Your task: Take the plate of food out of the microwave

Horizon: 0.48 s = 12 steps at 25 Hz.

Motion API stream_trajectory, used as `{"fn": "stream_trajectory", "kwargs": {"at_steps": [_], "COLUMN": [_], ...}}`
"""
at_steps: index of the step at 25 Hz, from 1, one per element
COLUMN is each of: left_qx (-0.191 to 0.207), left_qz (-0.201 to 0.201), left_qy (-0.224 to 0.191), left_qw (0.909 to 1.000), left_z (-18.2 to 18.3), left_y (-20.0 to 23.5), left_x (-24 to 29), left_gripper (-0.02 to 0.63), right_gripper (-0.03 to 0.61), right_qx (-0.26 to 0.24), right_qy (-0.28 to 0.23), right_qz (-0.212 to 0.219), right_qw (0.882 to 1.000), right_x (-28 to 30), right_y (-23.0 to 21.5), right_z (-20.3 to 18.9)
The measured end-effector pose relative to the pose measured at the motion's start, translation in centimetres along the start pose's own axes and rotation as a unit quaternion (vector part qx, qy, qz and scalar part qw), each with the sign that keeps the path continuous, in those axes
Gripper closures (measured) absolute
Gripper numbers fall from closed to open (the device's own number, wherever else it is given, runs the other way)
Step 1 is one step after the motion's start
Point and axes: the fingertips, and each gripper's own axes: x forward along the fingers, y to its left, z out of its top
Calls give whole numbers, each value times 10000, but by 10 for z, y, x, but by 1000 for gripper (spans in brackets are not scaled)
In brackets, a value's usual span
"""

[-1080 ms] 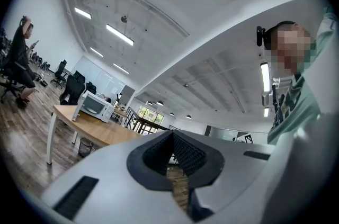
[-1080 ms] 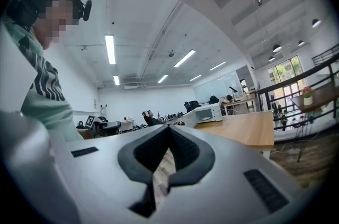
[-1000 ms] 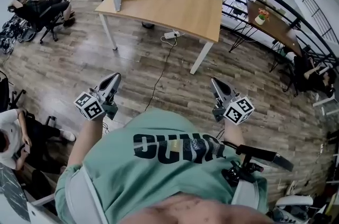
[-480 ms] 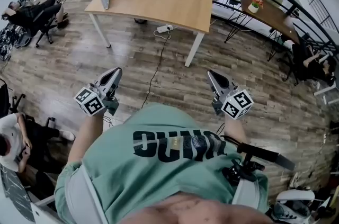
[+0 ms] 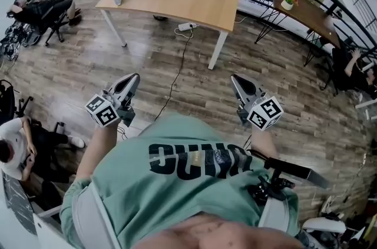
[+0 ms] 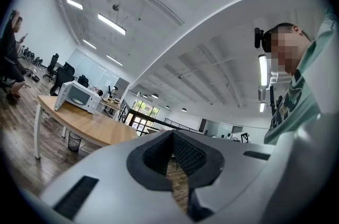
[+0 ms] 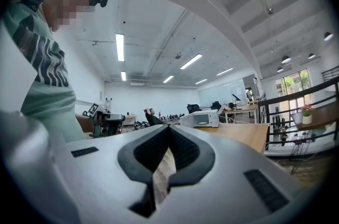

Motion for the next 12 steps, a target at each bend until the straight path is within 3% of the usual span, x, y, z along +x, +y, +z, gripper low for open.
{"fn": "stream_trajectory", "kwargs": {"at_steps": [5, 12], "left_qx": [-14, -116], "left_qz": [70, -63], "left_qy": [9, -135], "left_qw": [10000, 9998], "left_z": [2, 18], "left_y": [11, 85], "left_x": [-4, -29], "left_gripper": [620, 620], "right_gripper": [572, 571], "right_qx": [30, -229], "right_qy": [30, 146], "right_qz": [21, -21], "right_qw": [10000, 9996], "right_x": [17, 99], "right_y": [-2, 17], "right_z": [-4, -2]}}
